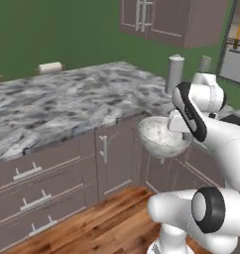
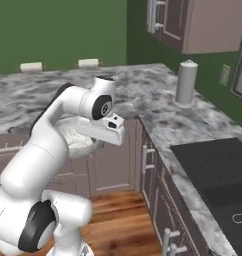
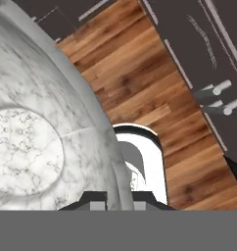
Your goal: Pick the strainer and bowl and place them in the sink. Then turn on the water.
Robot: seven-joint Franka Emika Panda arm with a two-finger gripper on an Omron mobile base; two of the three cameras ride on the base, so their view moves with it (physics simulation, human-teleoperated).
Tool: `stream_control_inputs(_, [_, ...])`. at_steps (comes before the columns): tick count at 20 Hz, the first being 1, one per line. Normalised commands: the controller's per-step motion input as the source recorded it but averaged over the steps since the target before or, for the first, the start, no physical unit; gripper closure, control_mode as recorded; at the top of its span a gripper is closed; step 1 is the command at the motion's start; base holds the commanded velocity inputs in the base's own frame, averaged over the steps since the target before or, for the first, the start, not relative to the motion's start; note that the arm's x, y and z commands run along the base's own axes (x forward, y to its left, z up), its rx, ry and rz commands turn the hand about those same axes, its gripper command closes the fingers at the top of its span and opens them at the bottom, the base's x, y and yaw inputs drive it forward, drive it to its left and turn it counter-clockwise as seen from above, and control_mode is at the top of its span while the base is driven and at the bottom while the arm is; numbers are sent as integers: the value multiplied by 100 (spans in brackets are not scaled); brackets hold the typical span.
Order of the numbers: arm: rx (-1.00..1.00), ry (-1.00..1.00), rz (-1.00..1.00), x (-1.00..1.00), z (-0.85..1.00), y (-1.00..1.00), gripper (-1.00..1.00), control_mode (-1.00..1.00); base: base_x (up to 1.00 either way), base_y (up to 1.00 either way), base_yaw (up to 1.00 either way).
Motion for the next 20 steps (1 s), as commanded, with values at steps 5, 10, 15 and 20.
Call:
stream_control_inputs(5, [0,0,0,0,0,0,100,100,-58,0,-87])
stream_control_inputs(10, [0,0,0,0,0,0,100,100,-52,0,-90])
stream_control_inputs(15, [0,0,0,0,0,0,100,100,-54,0,-89])
stream_control_inputs(20, [0,0,0,0,0,0,100,100,-46,0,-83])
